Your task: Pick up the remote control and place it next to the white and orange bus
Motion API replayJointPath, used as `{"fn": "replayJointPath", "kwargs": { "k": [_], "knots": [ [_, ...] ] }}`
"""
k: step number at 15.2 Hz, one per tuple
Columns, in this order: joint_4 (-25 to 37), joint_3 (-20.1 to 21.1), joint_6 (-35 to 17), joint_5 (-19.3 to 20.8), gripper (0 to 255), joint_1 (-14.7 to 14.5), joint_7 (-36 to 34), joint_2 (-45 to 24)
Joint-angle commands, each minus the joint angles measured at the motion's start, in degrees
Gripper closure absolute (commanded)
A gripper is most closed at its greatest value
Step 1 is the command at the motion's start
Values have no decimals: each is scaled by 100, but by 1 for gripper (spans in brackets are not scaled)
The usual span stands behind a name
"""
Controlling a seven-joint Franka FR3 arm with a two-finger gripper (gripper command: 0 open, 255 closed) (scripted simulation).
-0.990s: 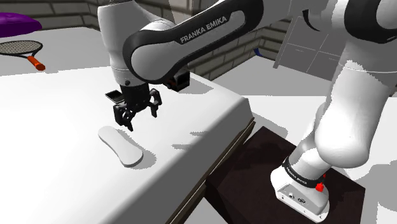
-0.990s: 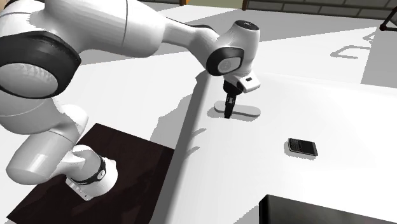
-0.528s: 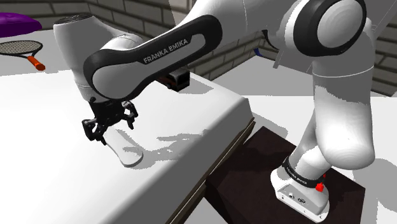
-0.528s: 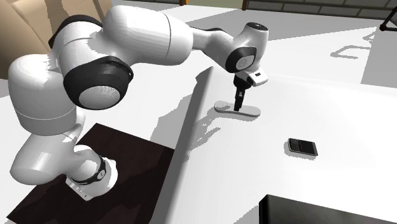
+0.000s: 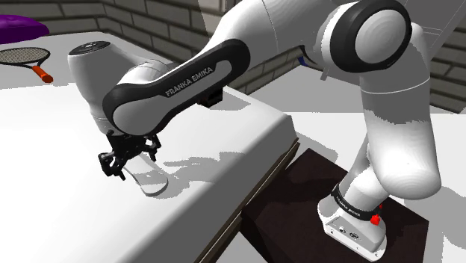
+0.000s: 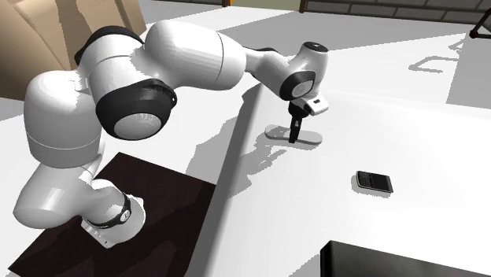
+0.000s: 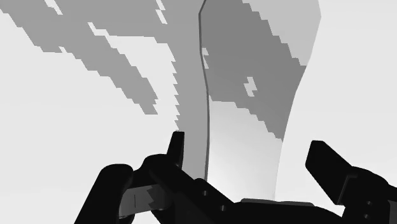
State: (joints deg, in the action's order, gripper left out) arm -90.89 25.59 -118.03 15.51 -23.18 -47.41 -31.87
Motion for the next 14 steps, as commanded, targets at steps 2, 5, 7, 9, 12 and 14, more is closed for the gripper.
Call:
{"fn": "replayJointPath", "kwargs": {
  "k": [2, 5, 7, 9, 12, 14],
  "knots": [
    [-31, -9, -54, 13, 0, 3, -3, -22],
    [-31, -9, -54, 13, 0, 3, -3, -22],
    [-31, -9, -53, 13, 0, 3, -3, -22],
    [-31, -9, -53, 13, 255, 3, -3, -22],
    [-29, -9, -53, 13, 255, 3, -3, -23],
    [-32, -9, -54, 13, 255, 3, -3, -21]
  ]
}}
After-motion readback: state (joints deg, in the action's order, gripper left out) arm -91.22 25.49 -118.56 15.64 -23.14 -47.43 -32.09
